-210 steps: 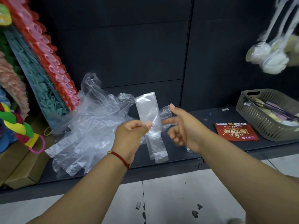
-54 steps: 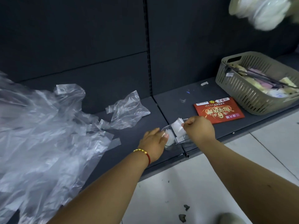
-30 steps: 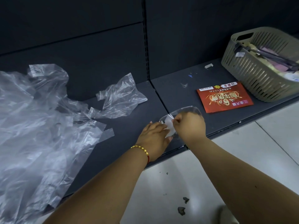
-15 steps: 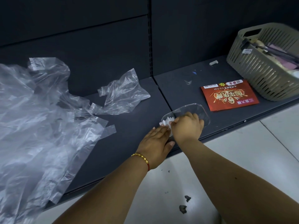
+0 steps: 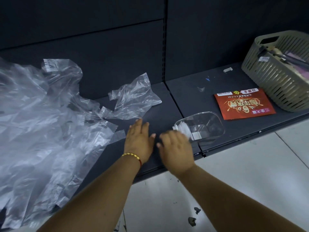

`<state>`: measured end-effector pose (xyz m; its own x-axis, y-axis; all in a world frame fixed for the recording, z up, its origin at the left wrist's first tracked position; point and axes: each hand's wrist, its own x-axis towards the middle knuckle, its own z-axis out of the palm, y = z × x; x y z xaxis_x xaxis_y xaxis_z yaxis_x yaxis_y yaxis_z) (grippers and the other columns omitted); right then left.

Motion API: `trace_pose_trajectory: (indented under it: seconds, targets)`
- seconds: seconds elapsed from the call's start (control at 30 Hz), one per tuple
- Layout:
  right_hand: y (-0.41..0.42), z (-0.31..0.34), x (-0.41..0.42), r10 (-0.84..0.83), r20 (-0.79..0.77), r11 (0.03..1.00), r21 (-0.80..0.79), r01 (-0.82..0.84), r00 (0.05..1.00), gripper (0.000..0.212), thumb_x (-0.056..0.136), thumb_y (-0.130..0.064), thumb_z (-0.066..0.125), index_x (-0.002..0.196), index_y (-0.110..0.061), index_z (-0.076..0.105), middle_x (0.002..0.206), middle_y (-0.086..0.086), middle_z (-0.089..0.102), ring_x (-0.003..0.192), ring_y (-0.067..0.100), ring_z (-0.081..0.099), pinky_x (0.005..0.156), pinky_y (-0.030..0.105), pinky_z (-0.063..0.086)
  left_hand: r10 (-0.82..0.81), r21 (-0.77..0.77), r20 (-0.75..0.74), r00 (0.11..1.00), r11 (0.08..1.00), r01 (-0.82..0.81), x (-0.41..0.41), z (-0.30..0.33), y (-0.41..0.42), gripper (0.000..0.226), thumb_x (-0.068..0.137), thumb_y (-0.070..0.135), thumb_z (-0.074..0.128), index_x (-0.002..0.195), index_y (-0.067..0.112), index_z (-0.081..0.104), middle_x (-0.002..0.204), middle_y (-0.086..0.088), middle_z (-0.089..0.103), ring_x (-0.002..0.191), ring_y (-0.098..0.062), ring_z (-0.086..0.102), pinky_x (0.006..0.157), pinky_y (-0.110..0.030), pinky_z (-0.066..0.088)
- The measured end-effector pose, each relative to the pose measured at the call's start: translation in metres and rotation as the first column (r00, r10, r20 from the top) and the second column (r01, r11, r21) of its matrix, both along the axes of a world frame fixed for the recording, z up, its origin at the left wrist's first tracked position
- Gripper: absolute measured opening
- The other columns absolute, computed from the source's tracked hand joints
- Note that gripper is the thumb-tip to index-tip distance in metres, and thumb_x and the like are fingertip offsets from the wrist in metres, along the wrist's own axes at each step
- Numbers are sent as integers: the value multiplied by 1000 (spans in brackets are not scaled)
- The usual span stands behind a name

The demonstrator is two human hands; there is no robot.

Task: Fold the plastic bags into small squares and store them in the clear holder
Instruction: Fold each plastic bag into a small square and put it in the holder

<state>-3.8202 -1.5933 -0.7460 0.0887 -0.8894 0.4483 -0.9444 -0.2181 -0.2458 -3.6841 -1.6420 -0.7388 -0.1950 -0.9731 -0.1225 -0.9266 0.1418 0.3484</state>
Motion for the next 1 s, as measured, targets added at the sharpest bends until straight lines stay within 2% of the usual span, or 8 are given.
trace_pose_trajectory:
  seconds: [0.1,0.2,0.33,0.43,0.53,0.67,0.87,1.0]
  targets:
    - [10,-12,29,184,-45,911,383,-153,982,40,88,-37,63,121,-14,60,121,8,59,115,28,57,99,38,46,88,-39,175,981,996,-83,26,3,-21,53,103,41,34,148,14,34,162,-17,-1,149,-33,0,122,-42,-3]
    - [5,-21,32,229,-84,688,719,-100,970,68,100,-55,28,155,-22,9,163,8,3,150,27,-2,121,42,-1,105,-19,274,956,994,-104,48,8,-44,50,102,45,32,142,19,46,163,-14,-4,149,-33,-5,121,-45,-3]
    - [0,-30,26,319,-137,626,774,-100,938,98,68,-78,-20,153,-29,-14,161,1,-22,147,24,-24,119,45,-14,-6,164,391,921,985,-63,68,10,-73,58,102,51,22,144,19,45,164,-3,1,150,-27,-7,121,-49,-3]
    - [0,-28,24,344,-135,596,796,-105,929,106,55,-72,-24,152,-30,-16,160,0,-26,146,23,-26,119,44,-15,-65,249,362,930,968,-30,76,13,-87,57,104,47,21,146,14,41,160,-1,24,150,-24,7,120,-49,4]
    - [-3,-23,27,341,-129,557,826,-89,931,109,53,-73,-24,153,-30,-15,160,1,-26,146,23,-26,120,45,-13,-24,111,165,986,994,5,81,27,-90,44,104,35,32,120,5,60,134,-11,54,133,-30,40,115,-45,25]
    - [-6,-9,29,304,-95,488,870,-70,948,85,84,-74,-2,155,-27,-7,161,0,-22,148,22,-21,121,46,-8,86,-73,-296,951,991,-112,78,68,-73,29,99,27,55,91,5,71,103,-4,63,98,-18,56,86,-23,39]
    - [11,24,26,-41,203,498,853,-156,978,72,98,-57,36,156,-21,14,161,5,20,148,24,21,119,37,21,87,-188,-540,837,957,-220,79,137,-37,1,85,18,74,84,17,74,90,7,67,78,3,59,72,-3,41]
    - [16,66,21,-421,642,766,630,-129,641,76,87,-41,69,149,-21,30,137,3,50,124,19,51,97,31,44,83,-122,-683,726,967,-225,84,181,-2,9,85,11,73,80,17,72,78,11,69,67,9,62,63,-4,45]
